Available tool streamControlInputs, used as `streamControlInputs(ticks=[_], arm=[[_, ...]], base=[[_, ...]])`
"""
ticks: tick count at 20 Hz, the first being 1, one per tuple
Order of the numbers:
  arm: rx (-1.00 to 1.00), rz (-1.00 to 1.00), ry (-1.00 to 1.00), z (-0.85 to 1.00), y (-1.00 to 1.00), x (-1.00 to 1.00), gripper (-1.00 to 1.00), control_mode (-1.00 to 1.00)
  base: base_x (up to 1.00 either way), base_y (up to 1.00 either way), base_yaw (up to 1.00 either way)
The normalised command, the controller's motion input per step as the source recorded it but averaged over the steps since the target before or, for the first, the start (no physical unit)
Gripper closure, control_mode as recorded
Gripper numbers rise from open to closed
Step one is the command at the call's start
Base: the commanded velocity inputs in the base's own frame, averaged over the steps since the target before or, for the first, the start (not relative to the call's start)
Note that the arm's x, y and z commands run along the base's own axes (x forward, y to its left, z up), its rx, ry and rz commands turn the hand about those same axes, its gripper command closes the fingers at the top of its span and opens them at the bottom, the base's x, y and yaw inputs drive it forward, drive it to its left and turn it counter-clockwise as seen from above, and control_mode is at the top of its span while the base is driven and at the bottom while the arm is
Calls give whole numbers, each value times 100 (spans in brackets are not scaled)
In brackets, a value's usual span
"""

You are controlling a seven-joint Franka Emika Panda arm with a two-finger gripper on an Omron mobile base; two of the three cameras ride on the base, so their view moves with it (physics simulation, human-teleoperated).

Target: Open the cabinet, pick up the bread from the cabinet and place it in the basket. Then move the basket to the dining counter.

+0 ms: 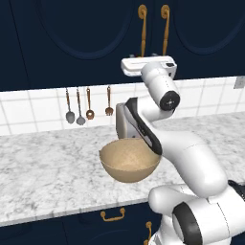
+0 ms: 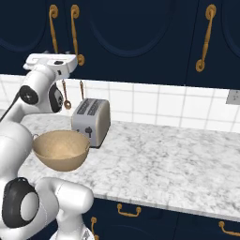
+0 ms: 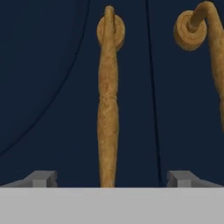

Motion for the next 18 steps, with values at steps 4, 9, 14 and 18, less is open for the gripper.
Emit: streamControlInputs(ticks=[4, 9, 14, 18], arm=[[0, 0, 0, 0, 0, 34, -100, -100], [0, 0, 0, 0, 0, 29, 100, -100], [0, 0, 0, 0, 0, 0, 100, -100], [0, 0, 0, 0, 0, -3, 100, -100]], base=[[0, 0, 0], [0, 0, 0], [0, 0, 0], [0, 0, 0]])
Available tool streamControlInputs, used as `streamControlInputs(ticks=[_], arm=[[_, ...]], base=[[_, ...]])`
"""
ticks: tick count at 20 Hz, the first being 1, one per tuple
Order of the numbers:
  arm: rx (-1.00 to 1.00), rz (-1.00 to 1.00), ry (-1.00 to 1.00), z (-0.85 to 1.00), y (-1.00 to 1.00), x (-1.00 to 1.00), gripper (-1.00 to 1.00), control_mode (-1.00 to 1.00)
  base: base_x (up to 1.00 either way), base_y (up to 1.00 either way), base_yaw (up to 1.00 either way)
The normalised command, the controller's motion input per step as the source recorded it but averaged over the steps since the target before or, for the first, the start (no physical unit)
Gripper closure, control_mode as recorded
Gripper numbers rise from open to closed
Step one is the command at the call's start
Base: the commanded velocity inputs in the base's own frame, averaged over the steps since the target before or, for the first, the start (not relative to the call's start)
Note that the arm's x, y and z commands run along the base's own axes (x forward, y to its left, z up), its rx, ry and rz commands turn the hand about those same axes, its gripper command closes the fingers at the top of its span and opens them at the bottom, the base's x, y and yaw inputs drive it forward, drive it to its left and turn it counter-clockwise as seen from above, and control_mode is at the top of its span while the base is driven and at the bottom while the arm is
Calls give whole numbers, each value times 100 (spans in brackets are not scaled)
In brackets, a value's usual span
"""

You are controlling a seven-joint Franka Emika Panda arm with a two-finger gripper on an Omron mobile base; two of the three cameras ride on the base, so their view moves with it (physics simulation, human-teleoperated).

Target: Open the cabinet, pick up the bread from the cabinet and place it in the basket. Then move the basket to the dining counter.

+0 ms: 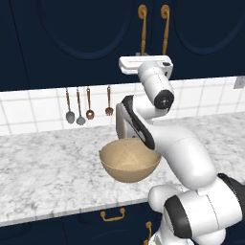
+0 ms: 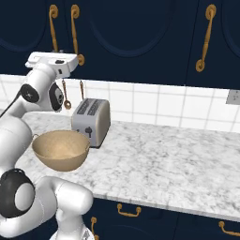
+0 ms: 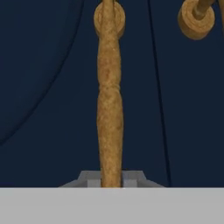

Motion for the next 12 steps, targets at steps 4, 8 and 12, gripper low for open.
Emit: streamControlInputs(ticks=[4, 8, 12], arm=[[0, 0, 0, 0, 18, -68, 100, -100], [0, 0, 0, 1, 39, -100, 100, -100], [0, 0, 0, 12, 60, -100, 100, -100]], base=[[0, 0, 0], [0, 0, 0], [0, 0, 0]])
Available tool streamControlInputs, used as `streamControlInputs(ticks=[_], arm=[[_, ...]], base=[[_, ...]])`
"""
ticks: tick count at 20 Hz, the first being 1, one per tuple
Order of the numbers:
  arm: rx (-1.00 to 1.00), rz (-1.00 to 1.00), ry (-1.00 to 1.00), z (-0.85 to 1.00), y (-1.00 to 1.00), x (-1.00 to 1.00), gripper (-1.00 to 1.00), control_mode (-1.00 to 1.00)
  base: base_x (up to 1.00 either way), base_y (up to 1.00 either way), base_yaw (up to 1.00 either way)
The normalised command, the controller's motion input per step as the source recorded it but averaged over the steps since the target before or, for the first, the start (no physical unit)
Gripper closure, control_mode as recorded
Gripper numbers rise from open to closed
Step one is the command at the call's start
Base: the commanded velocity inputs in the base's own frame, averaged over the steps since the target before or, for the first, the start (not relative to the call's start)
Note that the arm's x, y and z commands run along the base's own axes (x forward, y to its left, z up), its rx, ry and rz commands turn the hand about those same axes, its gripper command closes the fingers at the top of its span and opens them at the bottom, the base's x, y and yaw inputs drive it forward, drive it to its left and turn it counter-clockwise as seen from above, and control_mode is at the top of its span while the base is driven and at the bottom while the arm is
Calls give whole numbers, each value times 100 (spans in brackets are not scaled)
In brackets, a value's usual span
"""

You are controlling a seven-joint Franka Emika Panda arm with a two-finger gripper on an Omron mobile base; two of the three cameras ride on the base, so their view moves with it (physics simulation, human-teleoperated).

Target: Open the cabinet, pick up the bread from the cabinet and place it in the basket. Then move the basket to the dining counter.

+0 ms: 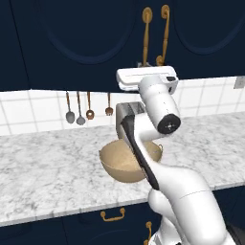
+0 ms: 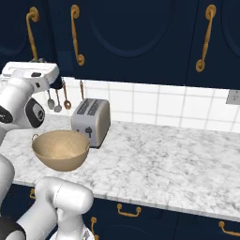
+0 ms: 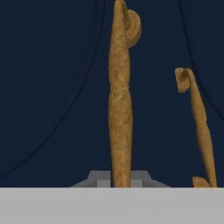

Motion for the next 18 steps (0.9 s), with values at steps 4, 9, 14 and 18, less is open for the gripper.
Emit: streamControlInputs(ticks=[4, 9, 14, 18], arm=[[0, 3, 0, 18, 75, -99, 100, -100], [-3, 8, 0, 3, 99, -86, 100, -100], [-3, 10, 0, 5, 100, -71, 100, -100], [-5, 11, 0, 0, 100, -62, 100, -100]], base=[[0, 0, 0], [0, 0, 0], [0, 0, 0], [0, 0, 0]])
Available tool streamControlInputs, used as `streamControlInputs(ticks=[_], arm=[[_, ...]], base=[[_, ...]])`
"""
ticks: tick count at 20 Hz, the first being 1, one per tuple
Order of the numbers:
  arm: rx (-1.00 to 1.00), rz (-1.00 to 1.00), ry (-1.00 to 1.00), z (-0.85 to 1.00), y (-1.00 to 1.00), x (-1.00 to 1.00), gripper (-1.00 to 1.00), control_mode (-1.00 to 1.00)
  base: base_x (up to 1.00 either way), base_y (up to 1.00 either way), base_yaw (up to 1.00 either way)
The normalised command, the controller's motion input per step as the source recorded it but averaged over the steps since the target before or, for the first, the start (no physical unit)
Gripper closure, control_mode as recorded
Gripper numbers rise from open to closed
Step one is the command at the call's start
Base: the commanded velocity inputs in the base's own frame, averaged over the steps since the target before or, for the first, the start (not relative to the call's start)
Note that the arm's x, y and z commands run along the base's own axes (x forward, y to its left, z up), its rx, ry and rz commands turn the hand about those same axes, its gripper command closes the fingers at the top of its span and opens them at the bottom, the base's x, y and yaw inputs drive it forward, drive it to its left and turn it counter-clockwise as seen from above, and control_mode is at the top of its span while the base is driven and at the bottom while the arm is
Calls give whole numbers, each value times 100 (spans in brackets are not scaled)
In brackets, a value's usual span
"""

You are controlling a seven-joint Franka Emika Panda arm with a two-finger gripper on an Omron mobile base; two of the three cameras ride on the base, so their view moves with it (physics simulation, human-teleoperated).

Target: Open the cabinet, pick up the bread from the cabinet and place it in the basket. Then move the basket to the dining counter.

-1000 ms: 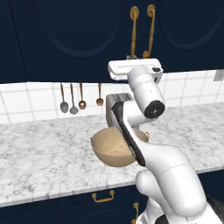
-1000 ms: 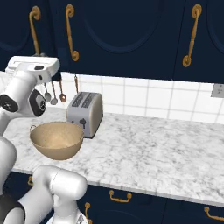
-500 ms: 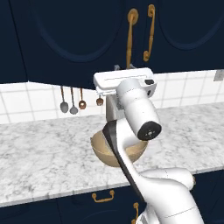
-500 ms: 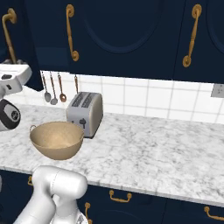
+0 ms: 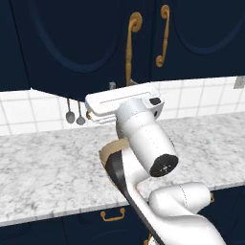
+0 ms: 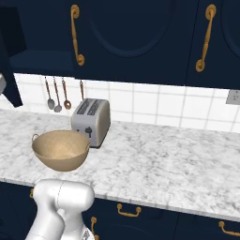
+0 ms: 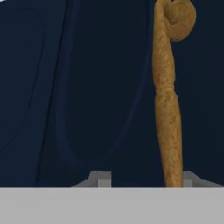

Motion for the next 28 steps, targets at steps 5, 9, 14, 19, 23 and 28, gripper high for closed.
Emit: streamControlInputs(ticks=[5, 9, 14, 19, 23, 28], arm=[[-4, 9, 1, 5, 100, -62, 100, -100], [-2, 7, 3, 3, 99, -44, 100, -100], [0, 0, 3, 0, 44, -4, 100, -100], [0, 0, 0, 0, 0, -2, -100, -100], [1, 2, 0, 7, -43, -93, -100, -100], [7, 0, -1, 0, -96, -100, -100, -100]], base=[[0, 0, 0], [0, 0, 0], [0, 0, 0], [0, 0, 0], [0, 0, 0], [0, 0, 0]])
